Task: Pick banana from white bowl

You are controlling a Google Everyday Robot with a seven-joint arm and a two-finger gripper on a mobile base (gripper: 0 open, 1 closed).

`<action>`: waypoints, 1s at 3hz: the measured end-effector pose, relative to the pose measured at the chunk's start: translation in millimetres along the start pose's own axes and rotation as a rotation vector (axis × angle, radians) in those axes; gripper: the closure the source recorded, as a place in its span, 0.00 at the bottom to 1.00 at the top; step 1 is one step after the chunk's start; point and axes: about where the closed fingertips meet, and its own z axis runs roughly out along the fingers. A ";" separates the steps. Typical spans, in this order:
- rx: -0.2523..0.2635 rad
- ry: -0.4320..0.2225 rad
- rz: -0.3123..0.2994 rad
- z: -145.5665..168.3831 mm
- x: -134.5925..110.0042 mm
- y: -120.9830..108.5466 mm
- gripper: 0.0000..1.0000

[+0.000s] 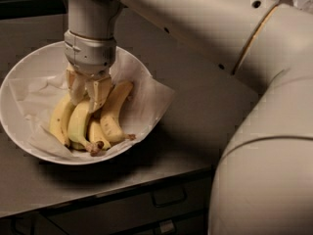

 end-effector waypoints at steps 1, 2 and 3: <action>0.160 0.063 -0.032 -14.8 -8.6 9.3 1.00; 0.288 0.111 -0.051 -29.3 -14.3 25.2 1.00; 0.375 0.152 -0.040 -44.9 -13.9 45.8 1.00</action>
Offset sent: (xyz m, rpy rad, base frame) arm -0.0289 -0.0458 0.0510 0.3020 -0.3709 -0.0982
